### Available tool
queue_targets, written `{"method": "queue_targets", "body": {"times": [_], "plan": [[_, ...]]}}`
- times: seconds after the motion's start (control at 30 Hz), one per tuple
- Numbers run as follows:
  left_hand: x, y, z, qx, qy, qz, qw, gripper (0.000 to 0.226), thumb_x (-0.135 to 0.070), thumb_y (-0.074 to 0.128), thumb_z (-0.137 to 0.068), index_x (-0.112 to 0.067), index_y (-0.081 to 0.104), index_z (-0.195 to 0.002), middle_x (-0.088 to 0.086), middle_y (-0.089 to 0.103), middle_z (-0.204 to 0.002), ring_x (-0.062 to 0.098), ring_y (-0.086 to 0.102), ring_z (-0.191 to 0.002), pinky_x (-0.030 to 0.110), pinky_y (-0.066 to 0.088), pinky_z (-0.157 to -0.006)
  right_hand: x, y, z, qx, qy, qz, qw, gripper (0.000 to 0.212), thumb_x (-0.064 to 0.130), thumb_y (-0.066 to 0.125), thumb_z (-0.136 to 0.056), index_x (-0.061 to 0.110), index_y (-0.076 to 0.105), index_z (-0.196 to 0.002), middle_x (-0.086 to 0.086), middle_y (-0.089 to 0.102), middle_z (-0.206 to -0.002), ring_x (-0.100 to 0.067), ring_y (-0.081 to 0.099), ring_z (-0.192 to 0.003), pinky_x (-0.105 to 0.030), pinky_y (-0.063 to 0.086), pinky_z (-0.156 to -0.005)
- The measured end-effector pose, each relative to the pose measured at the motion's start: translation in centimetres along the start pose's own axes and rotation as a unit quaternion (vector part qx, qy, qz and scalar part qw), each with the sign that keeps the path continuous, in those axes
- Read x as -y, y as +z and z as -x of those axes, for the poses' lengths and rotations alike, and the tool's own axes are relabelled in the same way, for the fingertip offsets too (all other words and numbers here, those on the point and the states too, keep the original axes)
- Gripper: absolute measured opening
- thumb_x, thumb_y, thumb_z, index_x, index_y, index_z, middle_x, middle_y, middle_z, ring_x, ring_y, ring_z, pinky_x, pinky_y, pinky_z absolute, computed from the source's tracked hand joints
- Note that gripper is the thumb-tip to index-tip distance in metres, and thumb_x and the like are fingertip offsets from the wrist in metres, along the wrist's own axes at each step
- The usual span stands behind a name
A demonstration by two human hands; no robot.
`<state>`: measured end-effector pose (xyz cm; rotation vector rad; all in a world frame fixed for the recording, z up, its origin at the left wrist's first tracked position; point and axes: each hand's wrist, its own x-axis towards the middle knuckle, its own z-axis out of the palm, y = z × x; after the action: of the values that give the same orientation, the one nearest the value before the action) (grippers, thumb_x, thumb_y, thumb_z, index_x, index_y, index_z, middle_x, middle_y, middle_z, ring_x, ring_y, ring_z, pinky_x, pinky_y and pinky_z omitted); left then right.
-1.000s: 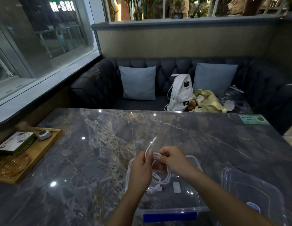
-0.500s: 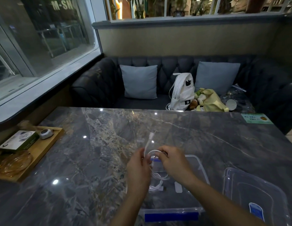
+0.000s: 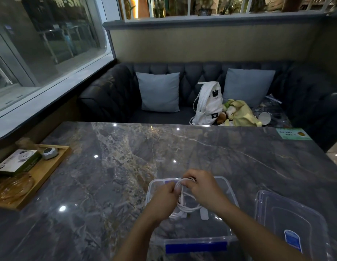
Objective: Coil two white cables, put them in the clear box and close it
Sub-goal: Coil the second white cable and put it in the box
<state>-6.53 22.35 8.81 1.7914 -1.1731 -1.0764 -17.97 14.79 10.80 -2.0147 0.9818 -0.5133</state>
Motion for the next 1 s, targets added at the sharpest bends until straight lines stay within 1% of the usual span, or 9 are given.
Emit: {"method": "queue_targets", "body": {"times": [0.07,0.2,0.33,0.4,0.47,0.63,0.77,0.87,1.0], "plan": [[0.2,-0.4,0.4,0.051,-0.025,0.107,0.993,0.031,-0.024,0.04,-0.099,-0.02,0.065,-0.081,-0.01,0.063,-0.062,0.005,0.054,-0.059,0.014,0.042,-0.054,-0.2,-0.4,0.0,0.03,0.013,-0.049,0.998,0.007,0.012,0.063,-0.083,0.011,0.07,-0.083,-0.002,0.065,-0.077,-0.009,0.057,-0.072,-0.019,0.043,-0.066],[0.9,-0.8,0.8,0.11,-0.027,0.256,0.96,0.027,-0.018,0.047,-0.093,-0.013,0.074,-0.092,0.002,0.074,-0.082,0.012,0.067,-0.074,0.02,0.052,-0.064,-0.5,-1.1,0.2,0.096,0.043,-0.163,0.981,0.015,0.008,0.064,-0.082,0.02,0.069,-0.077,0.002,0.067,-0.071,-0.007,0.06,-0.066,-0.018,0.049,-0.061],[1.5,-0.6,0.9,0.133,-0.03,0.353,0.926,0.028,-0.019,0.052,-0.085,-0.008,0.072,-0.101,0.008,0.073,-0.091,0.016,0.068,-0.082,0.025,0.054,-0.073,-0.7,-2.3,0.1,0.179,-0.014,-0.035,0.983,0.028,0.006,0.06,-0.082,0.026,0.061,-0.101,0.003,0.061,-0.096,-0.008,0.06,-0.076,-0.017,0.048,-0.061],[1.8,-0.5,0.7,0.133,-0.033,0.383,0.914,0.027,-0.017,0.052,-0.085,-0.006,0.072,-0.1,0.009,0.074,-0.09,0.017,0.068,-0.082,0.027,0.054,-0.073,-0.9,-2.2,0.1,0.126,-0.11,0.113,0.979,0.033,0.007,0.059,-0.082,0.027,0.059,-0.108,0.001,0.055,-0.104,-0.011,0.055,-0.084,-0.026,0.049,-0.068],[1.9,-0.5,0.6,0.136,-0.036,0.401,0.905,0.025,-0.015,0.052,-0.086,-0.006,0.073,-0.097,0.01,0.073,-0.089,0.018,0.069,-0.081,0.027,0.055,-0.071,-0.7,-2.1,0.5,0.061,-0.244,0.241,0.937,0.026,0.014,0.062,-0.083,0.026,0.063,-0.106,-0.002,0.058,-0.097,-0.016,0.055,-0.08,-0.032,0.049,-0.061],[2.1,-0.7,0.6,0.159,-0.034,0.399,0.903,0.024,-0.014,0.054,-0.086,-0.005,0.072,-0.099,0.008,0.073,-0.088,0.016,0.069,-0.08,0.027,0.054,-0.071,-0.2,-2.4,0.4,0.012,-0.389,0.303,0.87,0.003,0.018,0.07,-0.075,0.018,0.071,-0.078,-0.003,0.061,-0.067,-0.017,0.053,-0.054,-0.03,0.047,-0.04],[2.1,-1.0,0.4,0.181,-0.043,0.407,0.894,0.024,-0.016,0.06,-0.082,-0.001,0.069,-0.099,0.01,0.073,-0.087,0.019,0.069,-0.079,0.031,0.055,-0.071,-0.8,-2.2,0.2,0.004,-0.413,0.284,0.865,0.007,0.013,0.069,-0.075,0.014,0.072,-0.069,-0.001,0.065,-0.063,-0.015,0.058,-0.051,-0.028,0.048,-0.041],[2.0,-1.1,0.4,0.182,-0.054,0.405,0.894,0.022,-0.015,0.054,-0.086,-0.005,0.073,-0.092,0.008,0.073,-0.083,0.017,0.069,-0.076,0.03,0.056,-0.069,-1.1,-2.2,0.4,-0.007,-0.402,0.22,0.889,0.002,0.009,0.072,-0.071,0.01,0.074,-0.071,-0.003,0.068,-0.066,-0.013,0.061,-0.054,-0.025,0.051,-0.045],[1.3,-1.0,0.4,0.173,-0.055,0.432,0.883,0.026,-0.014,0.049,-0.089,-0.004,0.073,-0.088,0.009,0.072,-0.079,0.017,0.068,-0.073,0.028,0.055,-0.067,-1.5,-1.7,1.1,-0.055,-0.35,0.133,0.926,0.015,0.01,0.059,-0.082,0.004,0.071,-0.076,-0.007,0.068,-0.073,-0.012,0.061,-0.064,-0.02,0.051,-0.058]]}}
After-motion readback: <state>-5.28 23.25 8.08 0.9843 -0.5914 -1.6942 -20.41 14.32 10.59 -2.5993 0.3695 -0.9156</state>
